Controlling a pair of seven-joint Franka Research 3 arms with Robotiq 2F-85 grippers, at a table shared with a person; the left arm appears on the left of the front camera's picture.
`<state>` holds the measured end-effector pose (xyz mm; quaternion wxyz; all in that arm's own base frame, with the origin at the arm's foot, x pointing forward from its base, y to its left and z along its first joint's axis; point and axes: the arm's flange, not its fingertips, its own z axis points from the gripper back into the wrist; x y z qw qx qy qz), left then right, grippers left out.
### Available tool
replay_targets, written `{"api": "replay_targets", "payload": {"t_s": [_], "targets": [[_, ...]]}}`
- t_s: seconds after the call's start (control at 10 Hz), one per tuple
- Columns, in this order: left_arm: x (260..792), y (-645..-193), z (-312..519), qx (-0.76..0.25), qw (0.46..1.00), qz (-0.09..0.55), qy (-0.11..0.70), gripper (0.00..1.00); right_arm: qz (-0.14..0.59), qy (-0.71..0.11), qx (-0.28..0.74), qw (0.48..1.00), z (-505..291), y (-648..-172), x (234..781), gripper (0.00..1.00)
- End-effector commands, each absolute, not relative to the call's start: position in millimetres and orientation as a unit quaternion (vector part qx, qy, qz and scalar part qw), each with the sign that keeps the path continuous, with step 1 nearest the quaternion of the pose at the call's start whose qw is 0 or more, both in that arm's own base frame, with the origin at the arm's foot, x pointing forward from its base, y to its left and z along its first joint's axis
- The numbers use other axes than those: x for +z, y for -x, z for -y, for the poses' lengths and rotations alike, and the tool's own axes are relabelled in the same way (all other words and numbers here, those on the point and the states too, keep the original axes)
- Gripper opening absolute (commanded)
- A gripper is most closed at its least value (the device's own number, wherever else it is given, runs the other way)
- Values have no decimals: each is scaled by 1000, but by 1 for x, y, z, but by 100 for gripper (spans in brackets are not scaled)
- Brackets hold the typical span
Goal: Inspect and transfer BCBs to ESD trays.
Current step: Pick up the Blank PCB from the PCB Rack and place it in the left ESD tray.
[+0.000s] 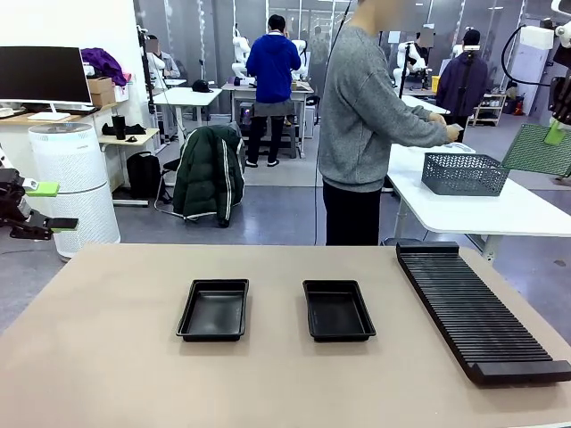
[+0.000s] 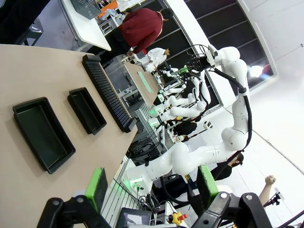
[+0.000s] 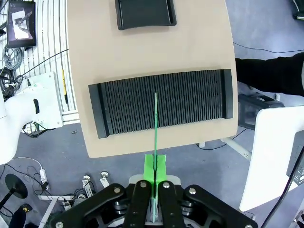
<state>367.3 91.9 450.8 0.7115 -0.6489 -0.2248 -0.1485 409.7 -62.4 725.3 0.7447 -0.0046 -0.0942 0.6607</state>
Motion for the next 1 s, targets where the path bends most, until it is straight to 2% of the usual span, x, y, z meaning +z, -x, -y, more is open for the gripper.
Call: {"api": "replay_targets", "payload": {"t_s": [0.0,0.3,0.4,0.5,0.9], "targets": [[452,-367,-93,-144,711,224,651,100,95,5,663,742,63,-409,723,0],[452,-367,-93,-144,711,224,651,100,94,5,661,745,62,-410,725,2],[452,-367,-93,-144,711,224,651,100,134,-17,641,756,52,-417,718,2],[452,-367,-93,-144,711,224,651,100,155,-44,616,772,35,-423,708,2],[452,-367,-93,-144,711,224,651,100,158,-135,459,864,-72,-428,662,2]]}}
